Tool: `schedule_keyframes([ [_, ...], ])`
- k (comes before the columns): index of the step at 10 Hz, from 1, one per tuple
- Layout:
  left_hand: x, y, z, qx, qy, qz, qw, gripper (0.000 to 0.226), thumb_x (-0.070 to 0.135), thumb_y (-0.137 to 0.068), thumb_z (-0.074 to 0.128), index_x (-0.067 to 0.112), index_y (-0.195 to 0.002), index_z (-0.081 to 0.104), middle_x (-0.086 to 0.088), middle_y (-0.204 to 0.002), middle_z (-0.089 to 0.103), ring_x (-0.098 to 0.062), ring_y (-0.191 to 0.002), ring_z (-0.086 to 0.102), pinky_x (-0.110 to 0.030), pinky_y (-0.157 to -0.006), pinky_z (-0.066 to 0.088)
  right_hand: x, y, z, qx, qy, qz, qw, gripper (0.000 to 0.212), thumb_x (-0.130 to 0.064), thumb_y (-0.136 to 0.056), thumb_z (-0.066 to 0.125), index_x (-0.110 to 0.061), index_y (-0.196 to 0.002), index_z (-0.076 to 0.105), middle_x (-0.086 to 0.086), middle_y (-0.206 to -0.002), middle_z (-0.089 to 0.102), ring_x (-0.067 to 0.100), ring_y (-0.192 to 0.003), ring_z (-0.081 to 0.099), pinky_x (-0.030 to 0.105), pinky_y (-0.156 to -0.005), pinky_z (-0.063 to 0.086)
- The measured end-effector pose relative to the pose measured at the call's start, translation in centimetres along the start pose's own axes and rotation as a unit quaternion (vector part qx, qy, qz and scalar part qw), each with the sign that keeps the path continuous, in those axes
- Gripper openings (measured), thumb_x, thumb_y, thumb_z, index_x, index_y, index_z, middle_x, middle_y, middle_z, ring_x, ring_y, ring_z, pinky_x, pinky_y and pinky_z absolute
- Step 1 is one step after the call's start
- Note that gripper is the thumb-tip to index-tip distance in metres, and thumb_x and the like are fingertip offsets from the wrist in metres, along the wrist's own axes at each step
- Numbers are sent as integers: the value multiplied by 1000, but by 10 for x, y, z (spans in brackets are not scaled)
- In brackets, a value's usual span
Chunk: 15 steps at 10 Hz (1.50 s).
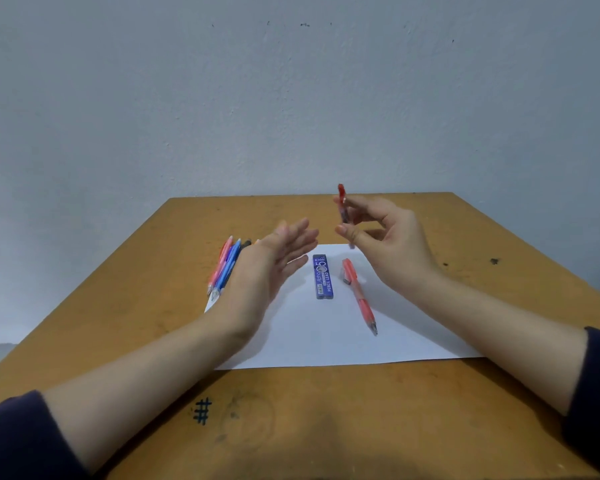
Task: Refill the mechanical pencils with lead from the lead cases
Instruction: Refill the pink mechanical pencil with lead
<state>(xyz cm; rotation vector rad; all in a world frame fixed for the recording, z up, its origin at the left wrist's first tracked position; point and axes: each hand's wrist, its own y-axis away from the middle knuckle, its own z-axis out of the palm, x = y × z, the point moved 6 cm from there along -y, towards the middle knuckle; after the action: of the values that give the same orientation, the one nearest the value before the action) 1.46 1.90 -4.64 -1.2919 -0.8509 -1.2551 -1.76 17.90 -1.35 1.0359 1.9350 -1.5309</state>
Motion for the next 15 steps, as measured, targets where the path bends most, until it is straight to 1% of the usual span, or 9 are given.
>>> schedule_keyframes([
  [2, -10, 3, 2, 6, 242, -175, 954, 73, 55, -91, 35, -7, -126, 52, -24, -123, 61, -33, -116, 60, -38, -103, 43, 1, -2, 1, -20, 212, -94, 973, 45, 4, -83, 64, -20, -121, 64, 4, -93, 52, 5, -89, 55, 5, -78, 39],
  [3, -14, 5, 5, -12, 247, -200, 948, 78, 59, -92, 32, -9, -127, 50, -25, -125, 60, -33, -120, 57, -39, -106, 40, -2, -2, 1, -22, 217, -133, 967, 53, 22, -77, 56, -7, -121, 63, 8, -91, 48, -14, -88, 51, -3, -74, 36],
  [5, -11, 11, 12, -62, 296, -226, 926, 87, 65, -89, 32, -11, -129, 47, -28, -127, 57, -37, -119, 57, -44, -101, 45, -5, -5, -2, -17, 314, -207, 927, 77, 14, -75, 62, -18, -142, 40, 4, -90, 56, 21, -83, 55, 28, -75, 48],
  [7, -11, 10, 11, -76, 333, -232, 911, 91, 67, -88, 32, -13, -129, 45, -32, -127, 55, -41, -119, 56, -48, -100, 43, -15, 2, 1, -7, 324, -306, 895, 43, 15, -76, 60, -7, -113, 68, 13, -92, 62, 23, -80, 59, 17, -75, 48],
  [8, -12, 9, 11, -84, 338, -235, 907, 92, 68, -88, 31, -13, -130, 45, -32, -128, 55, -42, -119, 55, -49, -101, 42, -18, 4, 3, -12, 330, -334, 883, 38, 13, -78, 62, -5, -110, 70, 14, -91, 63, 26, -79, 61, 29, -68, 54],
  [10, -13, 9, 12, -100, 349, -236, 901, 95, 70, -88, 30, -14, -131, 43, -33, -129, 53, -43, -120, 54, -49, -102, 40, -26, 6, 3, 7, 351, -358, 865, 59, 13, -81, 61, -8, -134, 50, 8, -87, 61, 24, -77, 57, 37, -67, 53],
  [12, -14, 8, 11, -103, 348, -236, 901, 95, 70, -87, 31, -13, -131, 43, -32, -129, 53, -42, -120, 54, -49, -102, 41, -21, 6, 4, 0, 368, -391, 843, 40, 15, -77, 62, -6, -110, 70, 15, -91, 65, 28, -77, 62, 40, -57, 53],
  [13, -15, 8, 10, -104, 346, -235, 902, 95, 70, -87, 31, -13, -131, 43, -32, -129, 53, -43, -121, 54, -49, -103, 40, -27, 7, 4, 8, 355, -389, 850, 56, 15, -79, 61, -6, -130, 53, 10, -89, 63, 25, -77, 59, 40, -62, 52],
  [15, -15, 7, 10, -107, 354, -238, 898, 96, 70, -86, 32, -13, -132, 42, -33, -130, 52, -43, -122, 52, -49, -104, 39, -20, 7, 6, -12, 381, -397, 835, 44, 15, -79, 58, -6, -116, 67, 17, -95, 64, 28, -81, 62, 43, -60, 53],
])
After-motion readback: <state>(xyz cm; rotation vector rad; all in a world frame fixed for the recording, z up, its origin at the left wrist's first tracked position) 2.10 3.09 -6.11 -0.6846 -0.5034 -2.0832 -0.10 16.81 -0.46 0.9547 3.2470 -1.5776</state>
